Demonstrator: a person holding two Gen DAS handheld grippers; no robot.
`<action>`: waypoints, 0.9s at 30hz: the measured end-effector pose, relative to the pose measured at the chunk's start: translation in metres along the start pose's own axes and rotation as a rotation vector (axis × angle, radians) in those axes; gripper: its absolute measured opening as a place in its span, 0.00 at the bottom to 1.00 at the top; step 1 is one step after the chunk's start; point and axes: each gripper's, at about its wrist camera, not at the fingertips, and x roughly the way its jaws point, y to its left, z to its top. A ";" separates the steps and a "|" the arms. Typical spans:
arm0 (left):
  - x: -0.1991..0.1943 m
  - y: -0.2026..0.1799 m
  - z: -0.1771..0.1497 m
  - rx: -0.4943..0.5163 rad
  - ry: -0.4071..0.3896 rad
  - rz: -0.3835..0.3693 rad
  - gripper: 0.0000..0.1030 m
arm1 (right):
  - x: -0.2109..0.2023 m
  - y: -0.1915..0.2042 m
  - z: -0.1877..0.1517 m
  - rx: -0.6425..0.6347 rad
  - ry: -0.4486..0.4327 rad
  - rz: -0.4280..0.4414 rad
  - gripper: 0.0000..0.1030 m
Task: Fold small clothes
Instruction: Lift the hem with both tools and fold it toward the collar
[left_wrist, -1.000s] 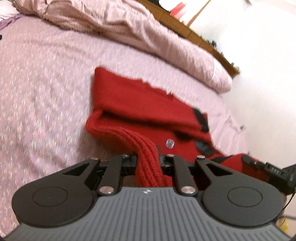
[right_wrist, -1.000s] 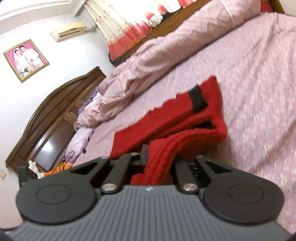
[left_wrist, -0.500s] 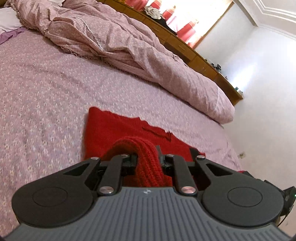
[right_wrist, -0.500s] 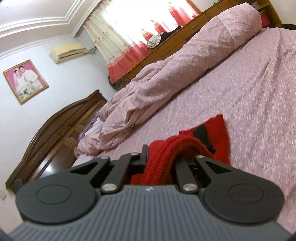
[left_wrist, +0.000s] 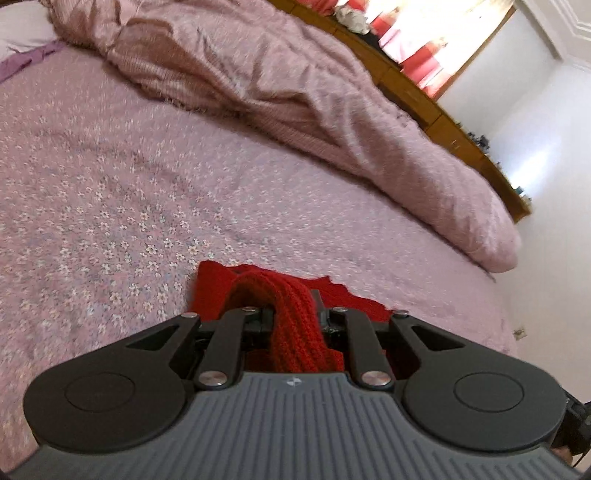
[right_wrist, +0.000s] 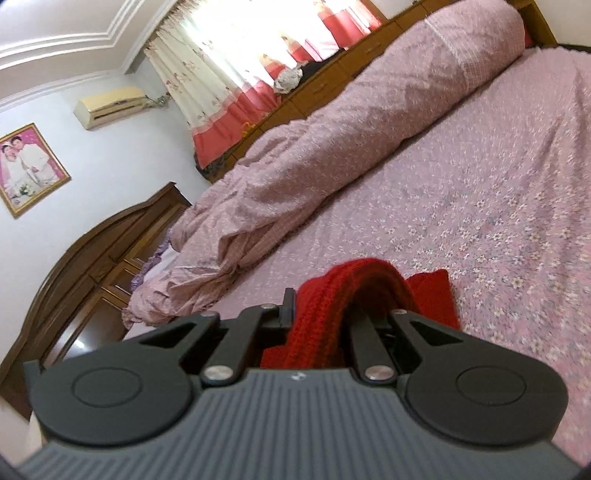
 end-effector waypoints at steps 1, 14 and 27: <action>0.011 0.002 0.003 0.003 0.010 0.015 0.16 | 0.008 -0.002 0.001 -0.001 0.006 -0.008 0.09; 0.083 0.018 -0.002 0.090 0.075 0.114 0.18 | 0.072 -0.043 -0.021 -0.015 0.079 -0.169 0.11; 0.030 -0.014 -0.002 0.189 0.028 0.123 0.56 | 0.038 -0.019 -0.019 -0.082 0.021 -0.179 0.52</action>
